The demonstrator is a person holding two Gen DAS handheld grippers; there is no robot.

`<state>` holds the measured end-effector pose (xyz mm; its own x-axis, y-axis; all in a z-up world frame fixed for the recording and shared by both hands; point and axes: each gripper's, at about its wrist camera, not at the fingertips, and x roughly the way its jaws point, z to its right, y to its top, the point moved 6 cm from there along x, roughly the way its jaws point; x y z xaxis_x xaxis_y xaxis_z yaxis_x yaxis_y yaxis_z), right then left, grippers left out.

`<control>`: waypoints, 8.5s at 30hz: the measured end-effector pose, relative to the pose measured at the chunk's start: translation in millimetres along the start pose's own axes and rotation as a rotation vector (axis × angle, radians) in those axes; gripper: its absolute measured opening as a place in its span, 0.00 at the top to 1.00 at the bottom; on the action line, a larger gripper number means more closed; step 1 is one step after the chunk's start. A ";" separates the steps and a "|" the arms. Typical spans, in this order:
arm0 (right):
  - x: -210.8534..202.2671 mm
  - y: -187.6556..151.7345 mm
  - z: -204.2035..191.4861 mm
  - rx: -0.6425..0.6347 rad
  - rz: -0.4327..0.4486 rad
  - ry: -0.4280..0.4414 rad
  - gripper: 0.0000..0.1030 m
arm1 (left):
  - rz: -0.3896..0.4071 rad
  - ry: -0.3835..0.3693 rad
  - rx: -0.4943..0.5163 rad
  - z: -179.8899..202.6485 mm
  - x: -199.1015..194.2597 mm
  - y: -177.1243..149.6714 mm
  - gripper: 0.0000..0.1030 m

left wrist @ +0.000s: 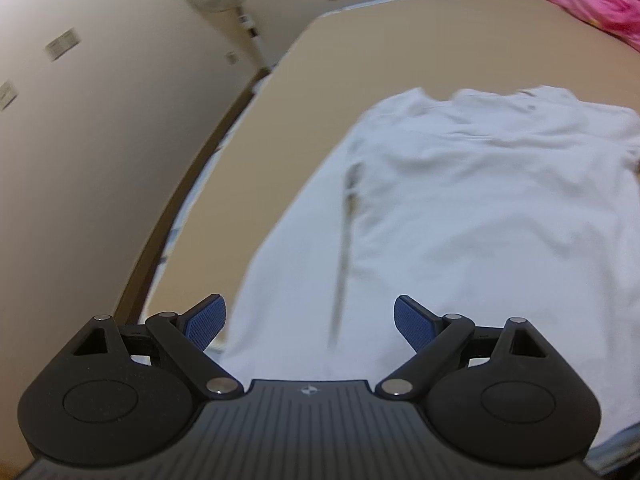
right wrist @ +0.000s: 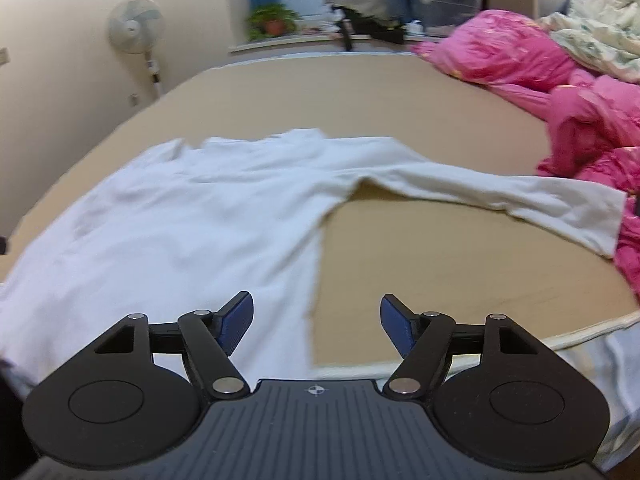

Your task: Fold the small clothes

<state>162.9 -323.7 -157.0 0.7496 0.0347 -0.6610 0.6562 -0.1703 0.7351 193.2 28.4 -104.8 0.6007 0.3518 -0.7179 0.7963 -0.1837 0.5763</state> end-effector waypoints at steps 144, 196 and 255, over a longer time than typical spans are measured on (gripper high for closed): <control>-33.6 -54.9 -10.0 -0.063 -0.348 -0.092 0.44 | 0.072 -0.263 0.070 -83.0 27.0 -115.5 0.11; 45.8 -30.9 -52.7 -0.092 -0.398 -0.032 0.44 | -0.059 -0.655 -0.613 -79.1 70.1 275.7 0.98; -42.7 28.8 -33.9 0.225 -0.004 0.055 0.30 | -0.189 -0.439 -0.223 27.1 50.0 -18.6 0.01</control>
<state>152.7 -296.7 -102.5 0.7545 0.0882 -0.6504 0.6280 -0.3851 0.6763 210.3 24.5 -162.0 0.4593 -0.0666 -0.8858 0.8879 0.0625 0.4557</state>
